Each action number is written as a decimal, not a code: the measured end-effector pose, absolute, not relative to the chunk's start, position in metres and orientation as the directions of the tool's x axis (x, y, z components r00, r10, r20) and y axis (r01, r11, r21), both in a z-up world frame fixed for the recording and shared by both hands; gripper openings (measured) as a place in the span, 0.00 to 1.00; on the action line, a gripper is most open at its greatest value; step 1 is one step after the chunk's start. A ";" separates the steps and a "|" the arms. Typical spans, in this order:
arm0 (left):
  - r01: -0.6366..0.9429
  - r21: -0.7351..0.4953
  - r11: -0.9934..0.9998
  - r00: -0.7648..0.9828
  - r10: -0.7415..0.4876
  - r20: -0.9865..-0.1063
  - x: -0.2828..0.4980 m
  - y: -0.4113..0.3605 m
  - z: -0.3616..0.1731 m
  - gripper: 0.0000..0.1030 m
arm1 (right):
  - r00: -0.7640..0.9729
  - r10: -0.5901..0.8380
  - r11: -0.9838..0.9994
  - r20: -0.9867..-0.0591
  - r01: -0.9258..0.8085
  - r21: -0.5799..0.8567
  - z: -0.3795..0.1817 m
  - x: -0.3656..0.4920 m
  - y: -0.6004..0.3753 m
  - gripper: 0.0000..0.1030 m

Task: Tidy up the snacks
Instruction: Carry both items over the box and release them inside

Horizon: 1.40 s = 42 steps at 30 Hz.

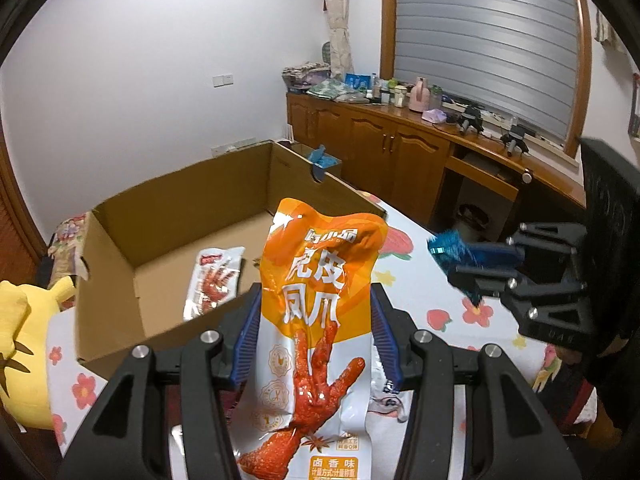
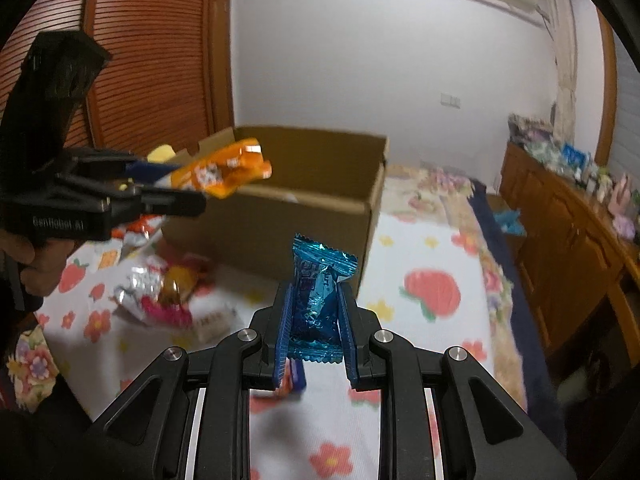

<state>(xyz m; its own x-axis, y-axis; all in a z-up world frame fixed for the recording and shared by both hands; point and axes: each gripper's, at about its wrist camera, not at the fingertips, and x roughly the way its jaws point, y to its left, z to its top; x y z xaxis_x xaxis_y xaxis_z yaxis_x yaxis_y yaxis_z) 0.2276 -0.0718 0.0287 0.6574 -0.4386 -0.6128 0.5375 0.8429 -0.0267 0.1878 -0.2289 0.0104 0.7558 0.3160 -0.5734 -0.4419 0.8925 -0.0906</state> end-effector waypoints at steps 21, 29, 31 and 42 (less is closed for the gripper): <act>0.408 -0.002 0.913 0.740 -0.332 -0.585 0.283 -0.021 0.052 0.49 | 0.708 0.342 0.874 -0.618 -0.482 -0.068 0.015 0.307 -0.182 0.20; 0.353 -0.005 0.936 0.744 -0.284 -0.605 0.313 -0.014 0.045 0.49 | 0.695 0.342 0.875 -0.633 -0.481 -0.055 0.007 0.314 -0.183 0.35; 0.342 0.000 0.940 0.749 -0.273 -0.604 0.319 -0.015 0.044 0.49 | 0.688 0.355 0.871 -0.633 -0.489 -0.043 0.008 0.313 -0.184 0.36; 0.281 -0.014 0.959 0.760 -0.232 -0.607 0.365 -0.025 0.042 0.50 | 0.684 0.411 0.856 -0.603 -0.518 -0.004 0.014 0.298 -0.187 0.41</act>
